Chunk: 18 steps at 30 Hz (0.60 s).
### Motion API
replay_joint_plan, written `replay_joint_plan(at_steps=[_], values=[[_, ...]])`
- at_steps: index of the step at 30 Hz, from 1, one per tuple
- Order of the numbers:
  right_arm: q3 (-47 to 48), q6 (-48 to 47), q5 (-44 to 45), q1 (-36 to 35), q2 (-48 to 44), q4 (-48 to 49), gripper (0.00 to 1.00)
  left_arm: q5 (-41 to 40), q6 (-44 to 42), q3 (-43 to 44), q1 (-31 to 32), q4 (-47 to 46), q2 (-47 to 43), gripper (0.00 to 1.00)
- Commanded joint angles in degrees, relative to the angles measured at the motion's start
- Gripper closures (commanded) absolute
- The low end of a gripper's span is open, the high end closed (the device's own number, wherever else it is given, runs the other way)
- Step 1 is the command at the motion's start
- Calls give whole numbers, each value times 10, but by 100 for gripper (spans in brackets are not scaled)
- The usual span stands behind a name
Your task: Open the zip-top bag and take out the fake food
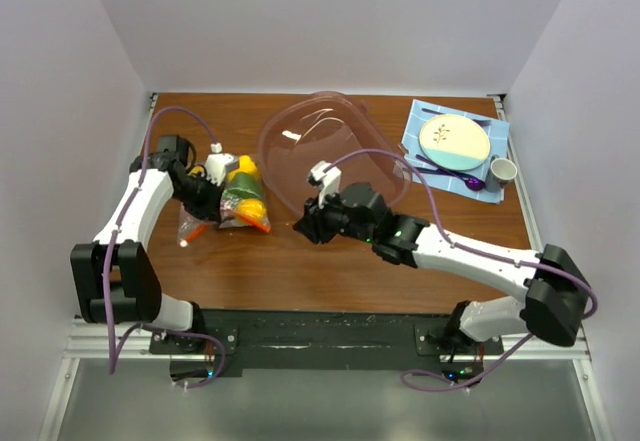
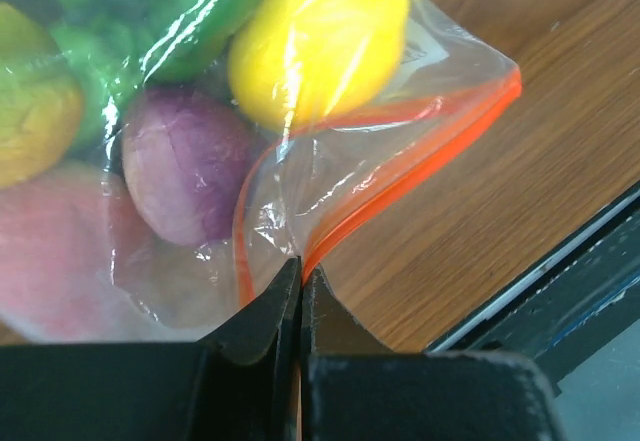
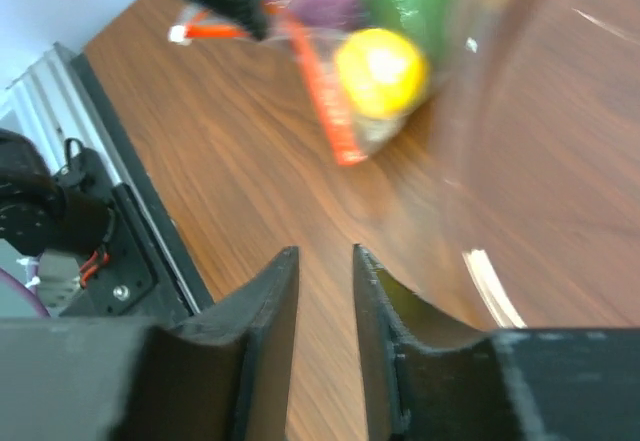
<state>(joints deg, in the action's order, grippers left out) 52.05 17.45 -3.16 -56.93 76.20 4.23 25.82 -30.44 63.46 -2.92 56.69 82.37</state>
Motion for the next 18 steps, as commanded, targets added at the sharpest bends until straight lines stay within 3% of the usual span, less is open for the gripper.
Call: replay_joint_plan(at_steps=[1,5,11,14,18], values=[[11,-22,78,-91,51,121,73,56,2,74,1,16,-32,100],[59,-41,102,-150,133,136,78,72,0,102,6,52,-49,100],[125,-43,121,-154,213,191,81,68,-16,75,23,68,-89,100],[164,-66,142,-154,254,215,78,63,-25,59,24,73,-98,100],[226,-121,142,-154,316,242,61,63,-44,49,24,90,-106,100]])
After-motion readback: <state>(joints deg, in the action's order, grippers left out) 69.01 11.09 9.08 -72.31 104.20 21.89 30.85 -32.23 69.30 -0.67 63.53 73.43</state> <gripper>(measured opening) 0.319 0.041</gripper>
